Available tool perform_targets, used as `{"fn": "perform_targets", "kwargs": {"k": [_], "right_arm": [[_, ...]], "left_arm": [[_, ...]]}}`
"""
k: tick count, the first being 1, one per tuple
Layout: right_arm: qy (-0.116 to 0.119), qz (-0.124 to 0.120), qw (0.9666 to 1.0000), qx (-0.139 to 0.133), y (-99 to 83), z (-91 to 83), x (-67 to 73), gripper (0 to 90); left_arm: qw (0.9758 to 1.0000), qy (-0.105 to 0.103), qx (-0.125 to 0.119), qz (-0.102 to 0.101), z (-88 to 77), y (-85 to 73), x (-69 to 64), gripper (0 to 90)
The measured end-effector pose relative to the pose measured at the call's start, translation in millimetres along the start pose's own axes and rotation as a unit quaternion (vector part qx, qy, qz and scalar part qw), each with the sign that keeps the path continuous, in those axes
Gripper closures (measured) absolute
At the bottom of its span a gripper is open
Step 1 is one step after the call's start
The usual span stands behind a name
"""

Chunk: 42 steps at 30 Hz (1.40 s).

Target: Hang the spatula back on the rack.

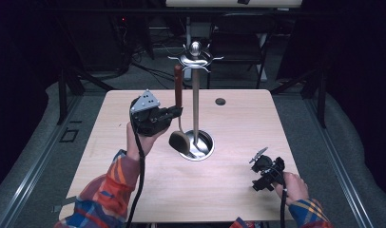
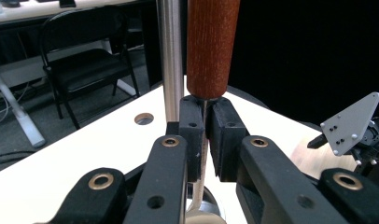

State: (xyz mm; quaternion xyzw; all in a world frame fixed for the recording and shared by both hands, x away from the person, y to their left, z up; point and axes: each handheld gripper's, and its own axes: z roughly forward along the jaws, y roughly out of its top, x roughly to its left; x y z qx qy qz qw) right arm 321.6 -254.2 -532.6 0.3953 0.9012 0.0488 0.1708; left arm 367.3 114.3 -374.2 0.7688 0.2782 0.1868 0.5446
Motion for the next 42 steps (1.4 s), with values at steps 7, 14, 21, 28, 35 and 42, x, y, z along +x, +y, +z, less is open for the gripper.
{"fn": "perform_targets", "kwargs": {"k": [7, 14, 21, 28, 35, 42], "right_arm": [[-0.002, 0.003, 1.0000, -0.001, -1.3, -0.2, 0.9, 15.5], [-0.003, 0.006, 1.0000, -0.001, -2.9, 0.2, 1.0, 15.5], [-0.003, 0.008, 1.0000, 0.003, -5.0, 0.1, 0.7, 15.5], [-0.002, 0.009, 0.9999, 0.005, -6.9, -0.4, 0.2, 15.5], [0.002, 0.010, 0.9999, 0.003, -6.1, 0.8, 0.7, 15.5], [0.002, 0.008, 1.0000, 0.005, -5.5, 0.6, 0.2, 15.5]], "left_arm": [[1.0000, -0.001, 0.005, -0.002, 2.0, 1.5, 1.8, 84.0], [1.0000, -0.001, 0.007, -0.006, 5.8, 2.9, 3.3, 84.0], [1.0000, -0.002, 0.008, -0.004, 9.6, 5.1, 2.5, 84.0], [0.9999, -0.003, 0.012, -0.006, 13.4, 6.0, 4.3, 84.0], [0.9999, 0.000, 0.013, -0.006, 16.6, 5.4, 6.3, 84.0], [0.9999, 0.009, 0.010, 0.001, 18.9, 5.2, 8.2, 83.8]]}}
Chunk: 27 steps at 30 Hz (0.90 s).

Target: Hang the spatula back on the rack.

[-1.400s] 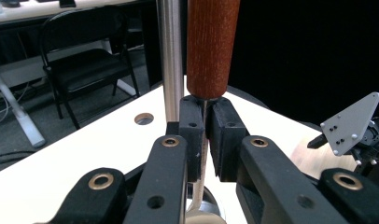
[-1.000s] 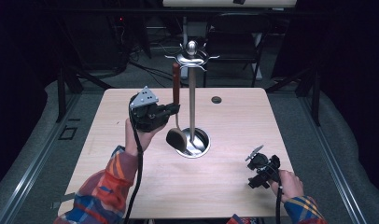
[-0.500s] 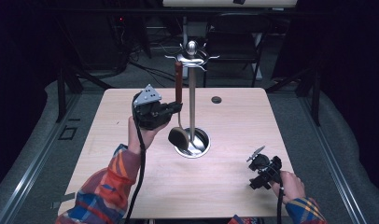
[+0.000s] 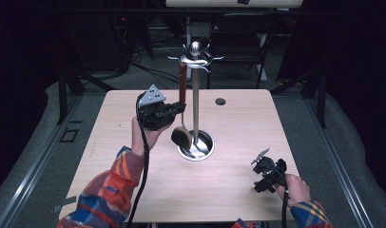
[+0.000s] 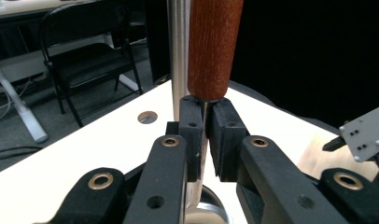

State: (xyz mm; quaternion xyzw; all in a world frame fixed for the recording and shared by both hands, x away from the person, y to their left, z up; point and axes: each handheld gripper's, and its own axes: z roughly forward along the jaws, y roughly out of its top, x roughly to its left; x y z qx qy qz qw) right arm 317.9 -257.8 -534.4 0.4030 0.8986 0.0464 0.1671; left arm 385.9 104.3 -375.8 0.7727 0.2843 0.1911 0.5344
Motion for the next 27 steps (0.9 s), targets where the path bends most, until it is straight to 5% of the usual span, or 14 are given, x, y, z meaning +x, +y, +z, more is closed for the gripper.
{"fn": "perform_targets", "kwargs": {"k": [8, 15, 22, 27], "right_arm": [[0.000, 0.005, 1.0000, -0.003, -0.4, 0.6, 0.4, 15.5], [0.001, 0.007, 1.0000, -0.004, -0.9, 0.1, 0.6, 15.5], [-0.003, 0.000, 1.0000, -0.002, -1.2, -0.6, 0.0, 15.5], [-0.007, 0.001, 1.0000, -0.005, -2.8, -2.7, 0.4, 15.5]], "left_arm": [[0.9989, 0.036, -0.003, 0.029, 1.1, -0.9, -3.3, 83.3], [0.9994, 0.029, -0.011, 0.019, 0.5, -1.7, -2.8, 81.6], [0.9990, 0.034, -0.008, 0.028, -4.9, -0.2, -8.6, 72.3], [0.9988, 0.041, 0.006, 0.026, -7.1, 0.3, -13.9, 55.8]]}}
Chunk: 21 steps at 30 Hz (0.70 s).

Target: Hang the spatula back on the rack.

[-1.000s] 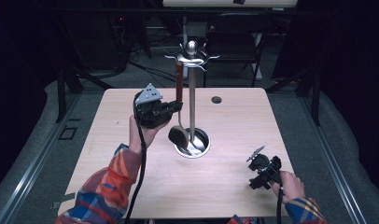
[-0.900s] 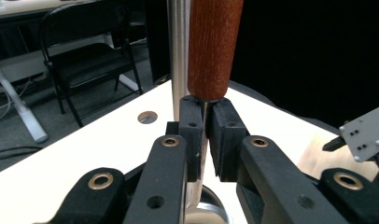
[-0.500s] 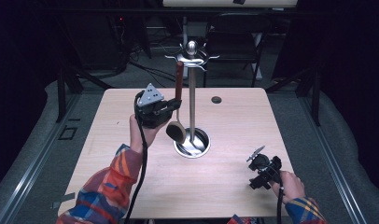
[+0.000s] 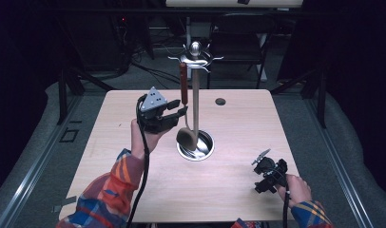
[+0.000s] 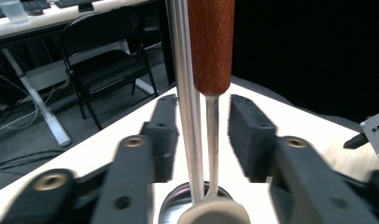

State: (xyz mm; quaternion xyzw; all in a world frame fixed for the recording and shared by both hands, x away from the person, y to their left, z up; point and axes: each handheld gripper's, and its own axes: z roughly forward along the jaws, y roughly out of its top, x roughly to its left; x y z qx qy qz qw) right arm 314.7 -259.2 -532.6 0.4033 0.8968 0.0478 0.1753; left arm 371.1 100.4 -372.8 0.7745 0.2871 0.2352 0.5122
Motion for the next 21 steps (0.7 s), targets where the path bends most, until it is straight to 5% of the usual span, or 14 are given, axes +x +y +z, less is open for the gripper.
{"fn": "perform_targets", "kwargs": {"k": [6, 16, 21], "right_arm": [[0.006, 0.013, 0.9998, -0.016, -3.1, -0.1, -2.4, 15.5], [0.000, -0.003, 1.0000, -0.008, 0.3, -4.1, -2.2, 15.5], [-0.001, -0.001, 0.9999, -0.013, 0.0, -5.1, -2.3, 15.5]], "left_arm": [[0.9998, 0.009, 0.011, 0.012, -5.5, -0.2, -4.6, 41.1], [0.9997, 0.016, 0.019, 0.007, -13.8, -3.0, -4.7, 27.8], [0.9979, 0.048, 0.042, -0.004, -23.3, -3.1, -5.9, 20.9]]}}
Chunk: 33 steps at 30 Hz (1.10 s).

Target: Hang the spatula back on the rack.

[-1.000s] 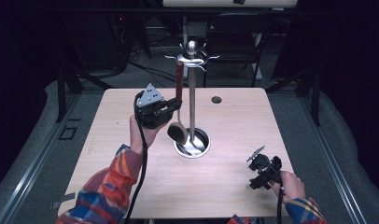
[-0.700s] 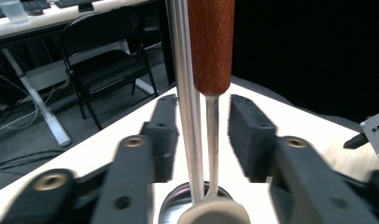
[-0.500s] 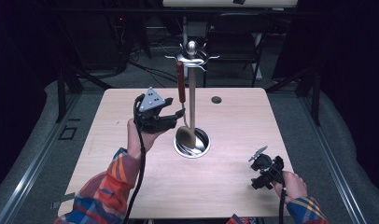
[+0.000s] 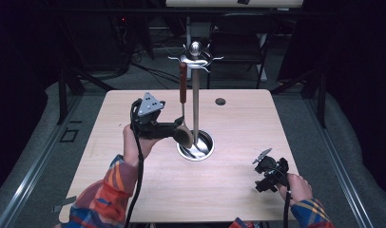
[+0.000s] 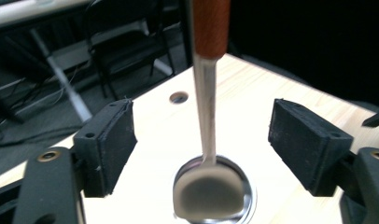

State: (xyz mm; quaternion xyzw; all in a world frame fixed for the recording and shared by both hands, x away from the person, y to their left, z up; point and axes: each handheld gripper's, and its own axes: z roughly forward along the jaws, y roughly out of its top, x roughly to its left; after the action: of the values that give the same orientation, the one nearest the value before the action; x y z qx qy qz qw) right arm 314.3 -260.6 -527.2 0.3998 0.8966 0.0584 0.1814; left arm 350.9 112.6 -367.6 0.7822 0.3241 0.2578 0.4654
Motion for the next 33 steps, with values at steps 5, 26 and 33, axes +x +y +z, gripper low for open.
{"fn": "perform_targets", "kwargs": {"k": [5, 26, 33], "right_arm": [[-0.001, -0.006, 1.0000, 0.002, -0.2, -2.3, 0.3, 15.5], [0.002, -0.016, 0.9998, 0.006, 0.3, -1.3, 5.3, 15.5], [0.007, -0.024, 0.9995, 0.017, 0.6, 1.1, 6.2, 15.5]], "left_arm": [[0.9999, 0.007, 0.013, 0.007, -8.8, -4.6, -1.5, 15.7], [0.9954, 0.019, 0.094, -0.002, -7.9, -59.4, -3.3, 4.3], [0.9923, 0.020, 0.122, -0.009, -4.6, -82.1, -2.5, 1.8]]}}
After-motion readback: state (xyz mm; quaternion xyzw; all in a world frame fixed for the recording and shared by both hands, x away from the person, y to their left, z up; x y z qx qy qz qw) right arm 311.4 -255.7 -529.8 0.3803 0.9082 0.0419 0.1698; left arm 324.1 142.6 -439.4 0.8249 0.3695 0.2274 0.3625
